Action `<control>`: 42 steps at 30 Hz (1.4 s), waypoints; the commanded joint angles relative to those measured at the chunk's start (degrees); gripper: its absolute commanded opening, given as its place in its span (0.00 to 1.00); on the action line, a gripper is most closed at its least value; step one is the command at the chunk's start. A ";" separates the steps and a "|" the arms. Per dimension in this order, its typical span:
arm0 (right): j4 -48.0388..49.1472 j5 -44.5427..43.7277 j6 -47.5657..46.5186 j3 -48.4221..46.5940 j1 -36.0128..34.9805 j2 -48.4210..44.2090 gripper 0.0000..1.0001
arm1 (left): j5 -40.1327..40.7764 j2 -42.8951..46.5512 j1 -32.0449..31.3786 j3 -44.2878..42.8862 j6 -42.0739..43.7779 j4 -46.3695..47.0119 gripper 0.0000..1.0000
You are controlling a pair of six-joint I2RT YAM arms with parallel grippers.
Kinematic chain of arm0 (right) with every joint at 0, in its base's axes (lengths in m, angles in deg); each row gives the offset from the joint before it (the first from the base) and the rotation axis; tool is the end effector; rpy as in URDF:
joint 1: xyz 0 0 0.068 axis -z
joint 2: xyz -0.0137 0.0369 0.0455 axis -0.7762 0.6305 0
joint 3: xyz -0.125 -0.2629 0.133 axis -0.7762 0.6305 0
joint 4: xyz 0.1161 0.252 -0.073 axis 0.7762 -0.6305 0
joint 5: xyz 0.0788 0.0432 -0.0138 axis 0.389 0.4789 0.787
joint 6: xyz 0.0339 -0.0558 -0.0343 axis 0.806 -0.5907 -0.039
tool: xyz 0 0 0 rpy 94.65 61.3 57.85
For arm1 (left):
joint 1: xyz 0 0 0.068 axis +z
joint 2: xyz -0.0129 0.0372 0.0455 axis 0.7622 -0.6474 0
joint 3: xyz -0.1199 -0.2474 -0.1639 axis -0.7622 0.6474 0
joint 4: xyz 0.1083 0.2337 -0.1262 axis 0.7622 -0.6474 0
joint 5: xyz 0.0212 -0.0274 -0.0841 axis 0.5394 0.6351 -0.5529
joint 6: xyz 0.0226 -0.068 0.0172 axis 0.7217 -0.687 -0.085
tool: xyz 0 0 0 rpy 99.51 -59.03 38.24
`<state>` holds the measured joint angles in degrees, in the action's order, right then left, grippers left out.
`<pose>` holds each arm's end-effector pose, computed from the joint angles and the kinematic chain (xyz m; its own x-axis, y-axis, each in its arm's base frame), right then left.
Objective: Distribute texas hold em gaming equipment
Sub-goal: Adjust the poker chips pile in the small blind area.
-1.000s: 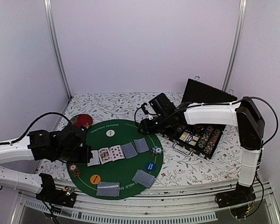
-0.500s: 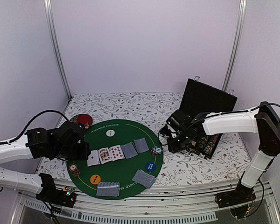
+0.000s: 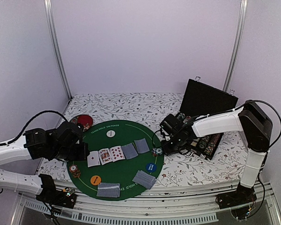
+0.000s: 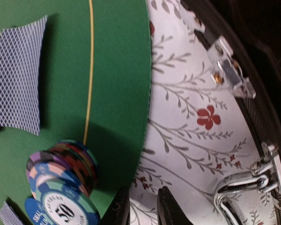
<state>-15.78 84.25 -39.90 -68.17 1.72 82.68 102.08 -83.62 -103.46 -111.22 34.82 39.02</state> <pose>0.2682 0.3071 0.1469 -0.8790 -0.3296 -0.3444 -0.3939 0.9092 0.1351 0.1206 -0.1328 0.2518 -0.8317 -0.1348 -0.5387 0.0202 0.9621 -0.2718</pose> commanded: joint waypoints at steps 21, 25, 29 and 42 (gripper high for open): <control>-0.29 1.50 -0.90 -6.28 -0.85 4.21 0.21 | 1.05 1.64 1.67 -1.26 1.03 -1.92 0.02; -1.86 -2.11 -1.71 -7.35 -0.65 1.97 0.22 | 1.35 1.75 1.83 -1.44 1.41 -1.96 0.02; -2.85 -5.45 -4.64 -8.38 0.78 -3.42 0.28 | 2.91 0.97 2.93 -3.14 4.42 -1.55 0.04; 15.97 5.78 -27.15 1.45 26.00 -30.14 0.99 | 3.15 -2.08 37.61 -6.94 29.43 22.43 0.92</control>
<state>-9.24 80.84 -58.46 -73.11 17.90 59.44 106.30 -85.50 -76.40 -119.13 55.34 48.68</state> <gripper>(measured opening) 0.989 0.806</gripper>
